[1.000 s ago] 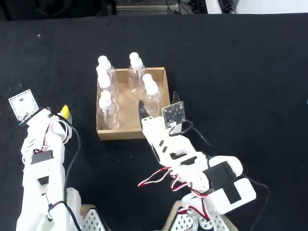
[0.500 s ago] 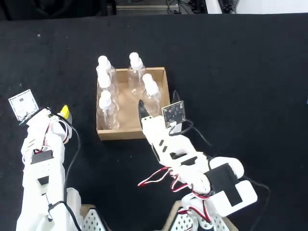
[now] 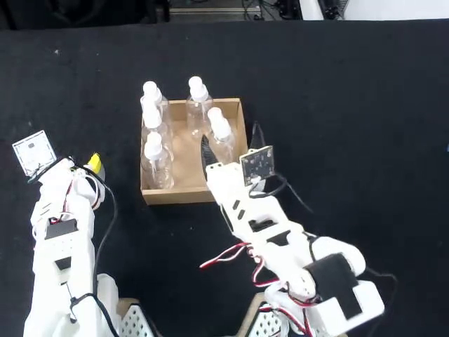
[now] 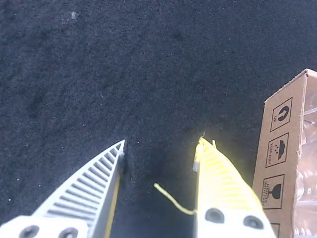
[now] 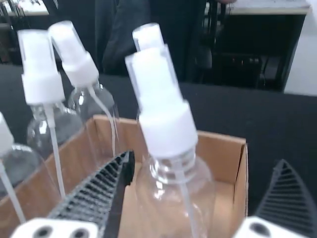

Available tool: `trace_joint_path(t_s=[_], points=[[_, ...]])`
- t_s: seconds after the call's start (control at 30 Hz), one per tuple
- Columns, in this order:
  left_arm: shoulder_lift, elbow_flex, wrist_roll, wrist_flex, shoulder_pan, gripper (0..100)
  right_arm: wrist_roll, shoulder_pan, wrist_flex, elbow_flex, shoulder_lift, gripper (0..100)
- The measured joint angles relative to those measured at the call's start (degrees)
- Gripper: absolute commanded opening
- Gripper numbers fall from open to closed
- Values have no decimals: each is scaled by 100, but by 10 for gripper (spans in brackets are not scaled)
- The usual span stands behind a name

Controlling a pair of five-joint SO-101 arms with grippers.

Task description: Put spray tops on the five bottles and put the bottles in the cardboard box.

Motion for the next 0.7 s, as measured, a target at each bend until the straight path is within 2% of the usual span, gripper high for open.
trace_joint_path(t_s=[0.53, 0.7], points=[[0, 0, 0, 0, 0, 202, 0, -176, 325, -26, -132, 376], [0, 0, 0, 0, 0, 202, 0, -185, 396, -26, -633, 376]])
